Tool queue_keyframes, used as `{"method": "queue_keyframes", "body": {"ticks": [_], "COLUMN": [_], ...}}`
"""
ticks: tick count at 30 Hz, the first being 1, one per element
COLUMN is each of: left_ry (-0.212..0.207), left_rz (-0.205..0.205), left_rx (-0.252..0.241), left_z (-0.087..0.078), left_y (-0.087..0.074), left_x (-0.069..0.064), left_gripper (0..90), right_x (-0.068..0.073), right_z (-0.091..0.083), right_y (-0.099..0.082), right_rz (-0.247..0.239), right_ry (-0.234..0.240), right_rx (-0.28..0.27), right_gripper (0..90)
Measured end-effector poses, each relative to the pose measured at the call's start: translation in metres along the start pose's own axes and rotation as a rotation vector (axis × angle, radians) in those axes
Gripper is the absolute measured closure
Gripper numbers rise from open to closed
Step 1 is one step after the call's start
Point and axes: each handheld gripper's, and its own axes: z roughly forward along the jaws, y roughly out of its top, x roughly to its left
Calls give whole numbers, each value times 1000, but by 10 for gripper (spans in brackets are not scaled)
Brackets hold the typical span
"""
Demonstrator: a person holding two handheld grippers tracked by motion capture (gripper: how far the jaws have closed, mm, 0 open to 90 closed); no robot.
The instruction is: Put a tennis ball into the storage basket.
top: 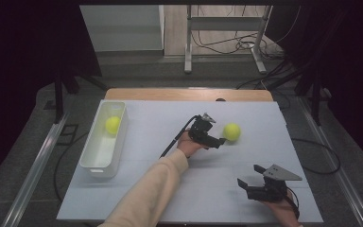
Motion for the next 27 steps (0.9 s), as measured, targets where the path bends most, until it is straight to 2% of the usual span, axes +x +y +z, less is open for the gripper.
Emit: {"method": "queue_keyframes", "body": {"ticks": [27], "left_ry": [1], "left_rz": [7], "left_rx": [3], "left_z": [14], "left_y": [7], "left_x": [-3], "left_gripper": [111], "right_x": [-1], "right_z": [0], "right_y": [0], "right_rz": [8], "right_ry": [0], "right_rx": [-1], "right_gripper": [141]}}
